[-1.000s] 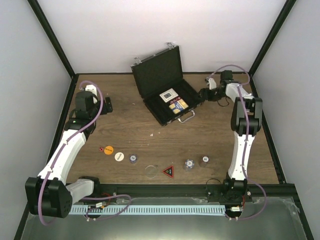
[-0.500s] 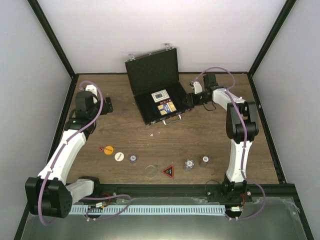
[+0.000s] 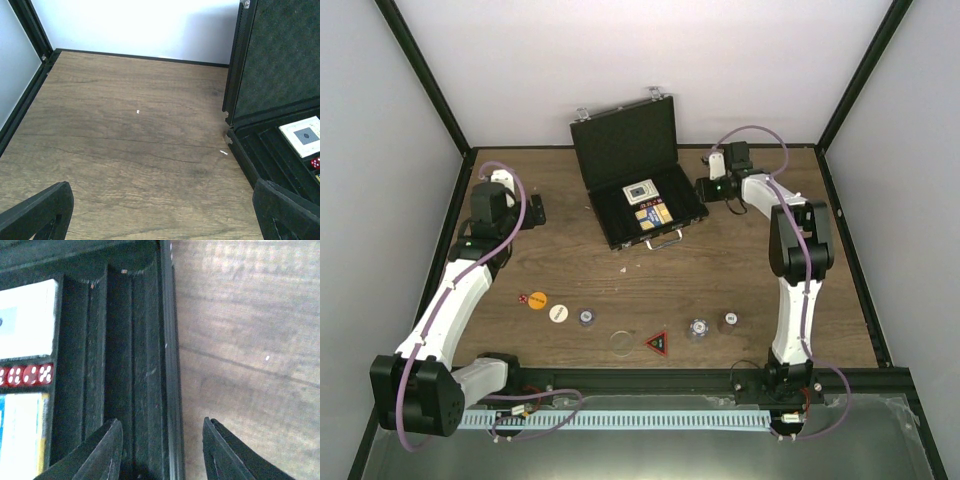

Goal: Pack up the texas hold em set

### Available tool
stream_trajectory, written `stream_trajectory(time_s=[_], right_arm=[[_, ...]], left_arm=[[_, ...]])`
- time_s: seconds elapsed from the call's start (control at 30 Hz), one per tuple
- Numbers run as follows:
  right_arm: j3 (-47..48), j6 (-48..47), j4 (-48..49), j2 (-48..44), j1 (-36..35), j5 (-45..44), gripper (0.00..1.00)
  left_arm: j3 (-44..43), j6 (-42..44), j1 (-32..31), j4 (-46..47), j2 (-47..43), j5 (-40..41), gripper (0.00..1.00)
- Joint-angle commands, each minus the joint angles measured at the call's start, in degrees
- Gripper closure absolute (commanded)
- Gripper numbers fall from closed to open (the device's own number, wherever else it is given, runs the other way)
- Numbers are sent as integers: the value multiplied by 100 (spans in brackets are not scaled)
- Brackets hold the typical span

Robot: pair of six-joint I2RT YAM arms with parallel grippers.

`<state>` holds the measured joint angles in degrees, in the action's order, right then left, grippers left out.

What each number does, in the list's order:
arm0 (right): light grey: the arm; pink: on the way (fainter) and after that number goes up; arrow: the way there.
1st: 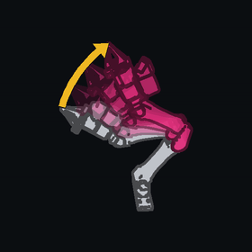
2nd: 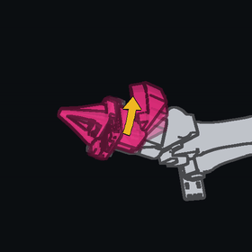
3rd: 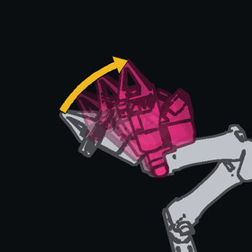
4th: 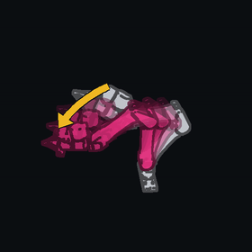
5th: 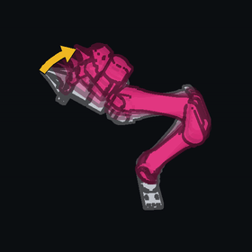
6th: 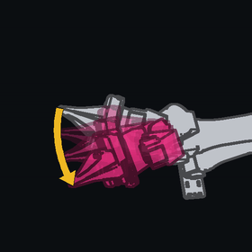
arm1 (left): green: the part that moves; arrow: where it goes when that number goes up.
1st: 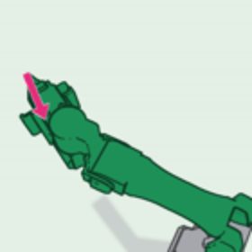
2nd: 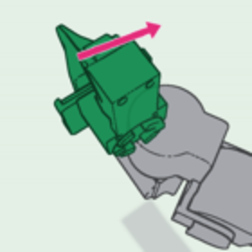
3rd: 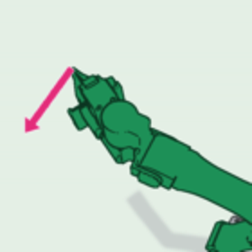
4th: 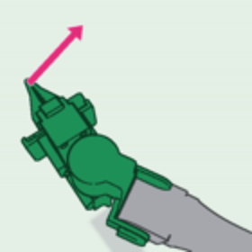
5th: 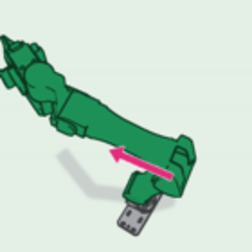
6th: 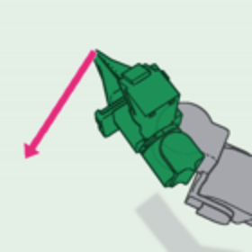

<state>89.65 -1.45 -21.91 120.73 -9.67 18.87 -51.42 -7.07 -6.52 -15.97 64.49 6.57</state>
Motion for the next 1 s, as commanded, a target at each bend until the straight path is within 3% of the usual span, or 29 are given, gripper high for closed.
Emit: stream_trajectory(time_s=[0.0,0.47,0.63,0.73,0.97], right_arm=[[531,-92,-148,346,-52,-188,57],[838,-136,-384,800,-134,-79,78],[699,-22,-363,725,-208,-232,94],[421,180,-326,548,-241,-378,99],[-820,874,-224,-216,-337,-973,99]], left_arm=[[-65,-9,-14,6,-77,-20,0],[-86,-9,-13,18,-36,-31,0],[-83,17,-6,23,-20,94,0],[-13,77,-7,81,24,295,0],[242,152,-7,287,196,828,0]])
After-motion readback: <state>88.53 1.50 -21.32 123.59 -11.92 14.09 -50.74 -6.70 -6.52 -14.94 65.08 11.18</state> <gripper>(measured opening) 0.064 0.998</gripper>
